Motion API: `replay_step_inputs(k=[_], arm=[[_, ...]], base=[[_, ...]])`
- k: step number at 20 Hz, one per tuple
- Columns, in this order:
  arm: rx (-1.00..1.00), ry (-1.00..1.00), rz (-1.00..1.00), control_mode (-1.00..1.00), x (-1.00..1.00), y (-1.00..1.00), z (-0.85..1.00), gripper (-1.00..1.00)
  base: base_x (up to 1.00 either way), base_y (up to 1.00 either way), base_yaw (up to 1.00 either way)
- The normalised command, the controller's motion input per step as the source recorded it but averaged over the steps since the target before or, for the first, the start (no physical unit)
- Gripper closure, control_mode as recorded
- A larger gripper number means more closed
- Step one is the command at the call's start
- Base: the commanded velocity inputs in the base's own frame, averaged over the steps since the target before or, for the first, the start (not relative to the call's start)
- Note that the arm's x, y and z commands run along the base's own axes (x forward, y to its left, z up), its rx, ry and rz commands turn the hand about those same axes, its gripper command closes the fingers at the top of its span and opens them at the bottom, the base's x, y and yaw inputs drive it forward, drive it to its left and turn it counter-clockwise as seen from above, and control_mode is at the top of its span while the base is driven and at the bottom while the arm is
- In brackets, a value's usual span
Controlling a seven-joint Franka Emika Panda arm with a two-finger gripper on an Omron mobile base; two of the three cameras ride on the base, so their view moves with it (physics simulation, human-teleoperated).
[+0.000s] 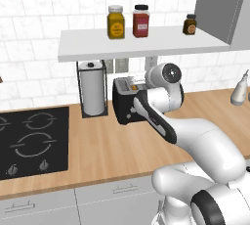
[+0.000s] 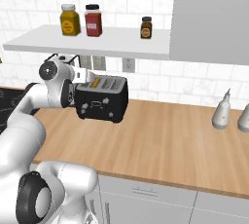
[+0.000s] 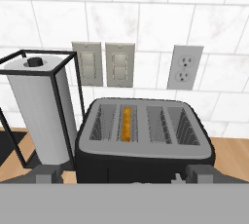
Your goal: Start the toaster. Once the lever pops up, take the bread to the plate on the dining counter.
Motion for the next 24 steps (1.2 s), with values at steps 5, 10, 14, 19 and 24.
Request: replay_step_inputs(k=[5,10,14,19,24], arm=[[0.00,0.00,0.00,-1.00,0.00,0.00,0.00,-1.00],[0.00,0.00,0.00,-1.00,0.00,0.00,0.00,-1.00],[0.00,0.00,0.00,-1.00,0.00,0.00,0.00,-1.00],[0.00,0.00,0.00,-1.00,0.00,0.00,0.00,-1.00],[0.00,0.00,0.00,-1.00,0.00,0.00,0.00,-1.00]], base=[[0.00,0.00,0.00],[0.00,0.00,0.00],[0.00,0.00,0.00],[0.00,0.00,0.00],[0.00,0.00,0.00]])
